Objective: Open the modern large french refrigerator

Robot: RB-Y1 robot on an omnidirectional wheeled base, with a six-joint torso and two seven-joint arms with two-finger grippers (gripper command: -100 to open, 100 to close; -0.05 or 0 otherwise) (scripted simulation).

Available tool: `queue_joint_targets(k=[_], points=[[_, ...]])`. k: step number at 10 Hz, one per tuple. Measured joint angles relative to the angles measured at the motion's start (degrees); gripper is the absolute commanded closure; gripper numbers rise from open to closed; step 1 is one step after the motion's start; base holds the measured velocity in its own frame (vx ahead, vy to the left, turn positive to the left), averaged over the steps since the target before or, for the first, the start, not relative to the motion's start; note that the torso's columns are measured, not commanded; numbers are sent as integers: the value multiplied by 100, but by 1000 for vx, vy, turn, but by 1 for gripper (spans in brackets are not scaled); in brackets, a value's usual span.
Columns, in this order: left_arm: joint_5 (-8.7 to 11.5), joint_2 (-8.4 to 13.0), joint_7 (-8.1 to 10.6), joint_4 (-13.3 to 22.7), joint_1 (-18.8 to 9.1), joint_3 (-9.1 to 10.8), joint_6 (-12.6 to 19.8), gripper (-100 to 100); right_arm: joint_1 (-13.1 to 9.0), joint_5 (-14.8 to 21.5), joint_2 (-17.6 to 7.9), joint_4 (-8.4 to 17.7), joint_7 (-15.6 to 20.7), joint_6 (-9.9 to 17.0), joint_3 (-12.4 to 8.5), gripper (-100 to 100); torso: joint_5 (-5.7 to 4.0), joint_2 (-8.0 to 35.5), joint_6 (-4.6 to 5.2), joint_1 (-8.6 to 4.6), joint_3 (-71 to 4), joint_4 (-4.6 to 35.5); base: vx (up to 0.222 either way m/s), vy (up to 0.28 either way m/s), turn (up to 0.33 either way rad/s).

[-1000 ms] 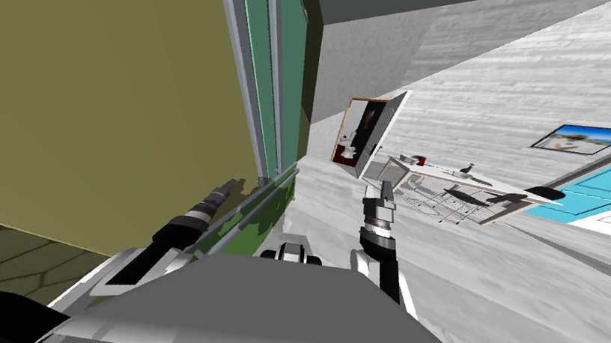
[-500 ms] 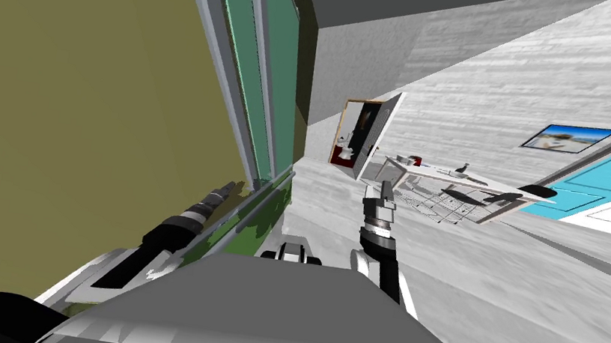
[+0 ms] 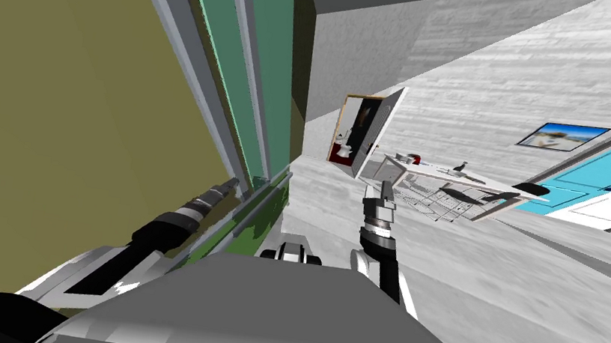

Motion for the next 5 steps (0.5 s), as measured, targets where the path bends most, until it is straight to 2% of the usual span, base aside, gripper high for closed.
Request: queue_joint_targets(k=[2, 3, 4, 5], points=[[-32, 29, -24, -263, 22, 31, 35, -100, 0, 0, 0, 0, 0, 0, 0, 0, -5, 63, -23, -45, 43, 8, 31, 1, 0], [-27, 34, -19, -277, 28, 31, 33, -100, -1, 0, 0, 0, 0, 0, 0, 0, -4, 72, -20, -45, 50, 11, -19, -35, -88], [11, 88, 14, -174, -53, 85, 41, -100, -2, 0, 1, 0, 0, 0, 1, 0, -3, 65, -16, -45, 45, 8, -23, -60, -94], [95, 180, 87, -69, -71, 223, 17, -100, -2, 0, 1, 0, 0, 0, 1, 0, -5, 56, -22, -47, 39, 7, -18, -56, -60]])
